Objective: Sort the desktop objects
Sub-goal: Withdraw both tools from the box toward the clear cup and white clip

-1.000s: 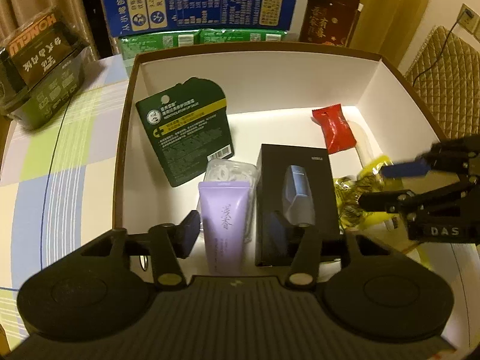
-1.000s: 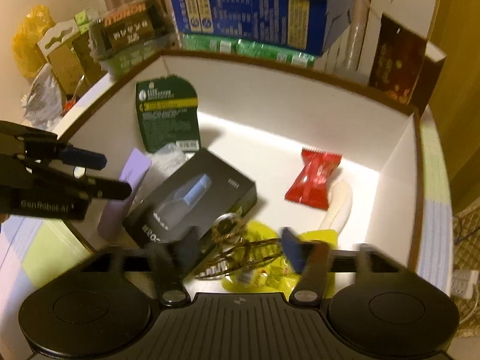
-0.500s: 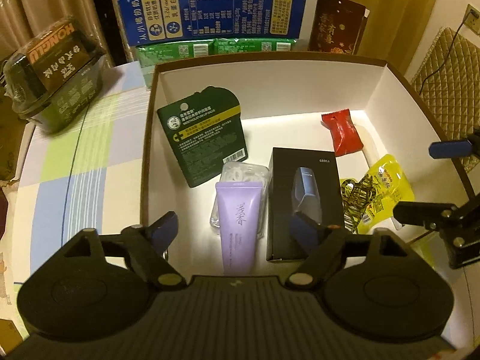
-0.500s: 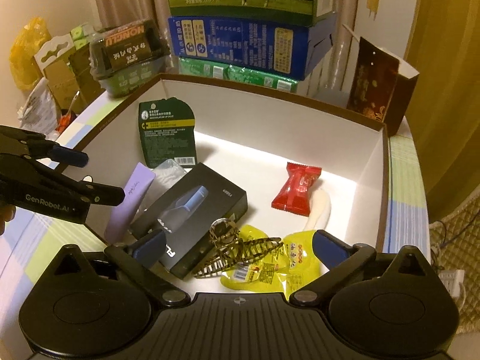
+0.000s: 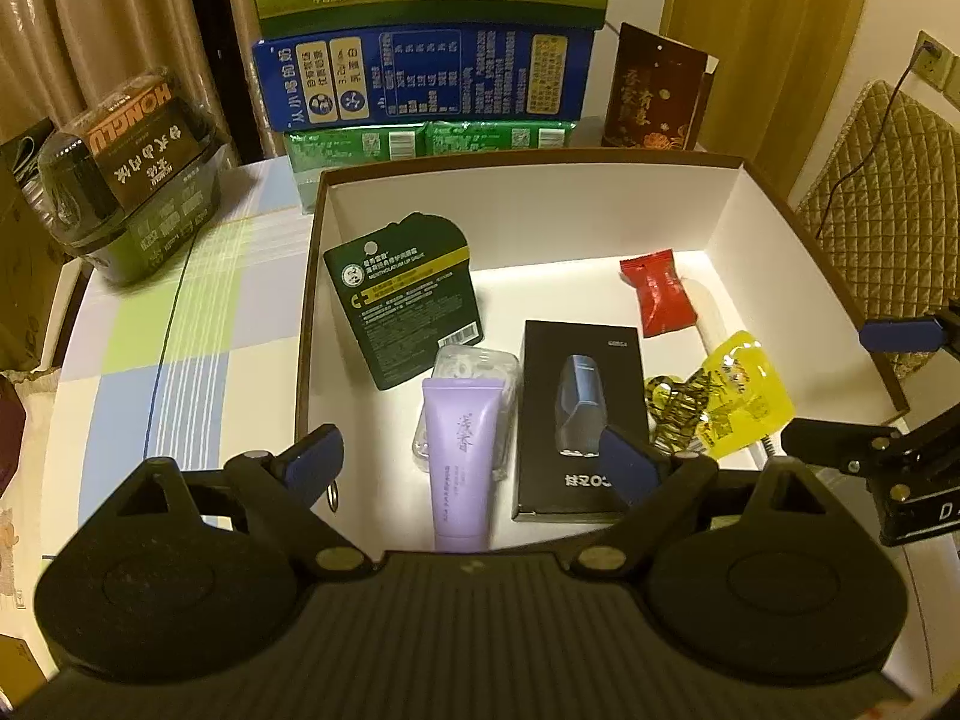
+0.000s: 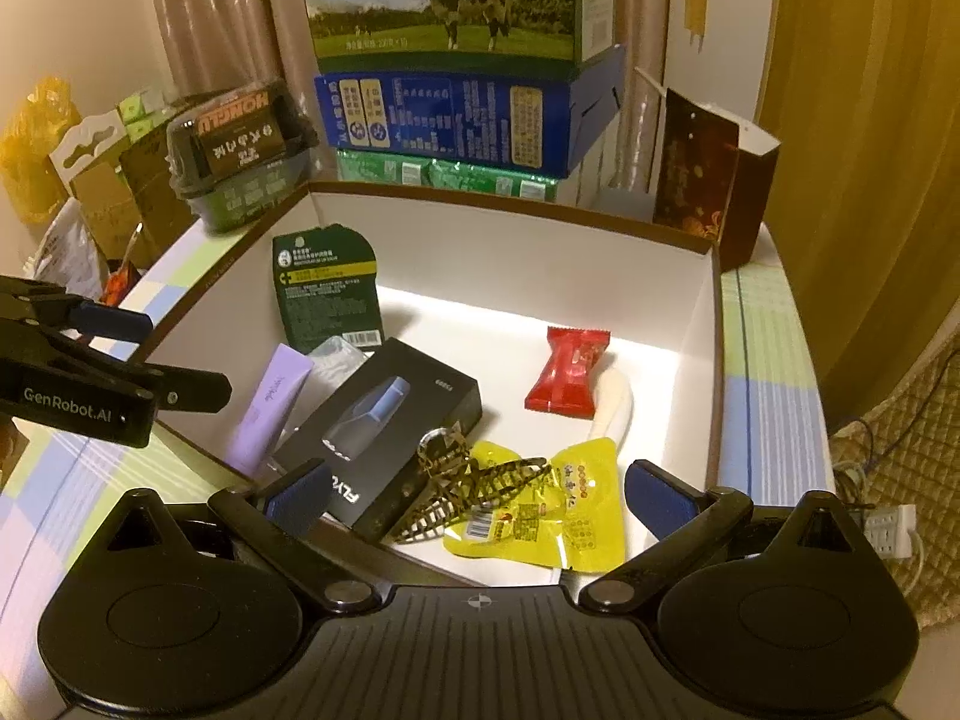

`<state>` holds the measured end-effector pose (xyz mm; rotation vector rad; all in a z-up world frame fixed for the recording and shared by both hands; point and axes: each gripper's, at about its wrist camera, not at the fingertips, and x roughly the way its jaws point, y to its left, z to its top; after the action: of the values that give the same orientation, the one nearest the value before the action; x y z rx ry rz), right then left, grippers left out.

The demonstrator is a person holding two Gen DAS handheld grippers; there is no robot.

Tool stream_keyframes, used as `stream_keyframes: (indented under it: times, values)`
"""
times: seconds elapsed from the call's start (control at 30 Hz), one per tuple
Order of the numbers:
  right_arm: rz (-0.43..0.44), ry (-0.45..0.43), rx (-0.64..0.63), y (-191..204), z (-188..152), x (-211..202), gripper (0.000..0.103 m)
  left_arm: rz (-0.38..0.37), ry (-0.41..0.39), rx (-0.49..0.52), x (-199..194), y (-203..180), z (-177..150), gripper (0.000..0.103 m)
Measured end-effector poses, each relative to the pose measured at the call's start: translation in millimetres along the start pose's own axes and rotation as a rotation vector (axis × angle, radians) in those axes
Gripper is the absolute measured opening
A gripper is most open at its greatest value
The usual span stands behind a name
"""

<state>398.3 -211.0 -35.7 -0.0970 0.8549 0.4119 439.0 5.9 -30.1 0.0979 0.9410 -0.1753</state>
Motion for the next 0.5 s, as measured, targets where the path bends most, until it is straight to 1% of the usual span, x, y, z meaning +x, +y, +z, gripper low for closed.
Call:
stream_keyframes:
  times: [0.5]
  values:
    - [0.010,-0.063,0.027,5.9,-18.8,-46.3,0.101,0.000,-0.051,0.001,-43.5,-16.6,-18.1,0.090]
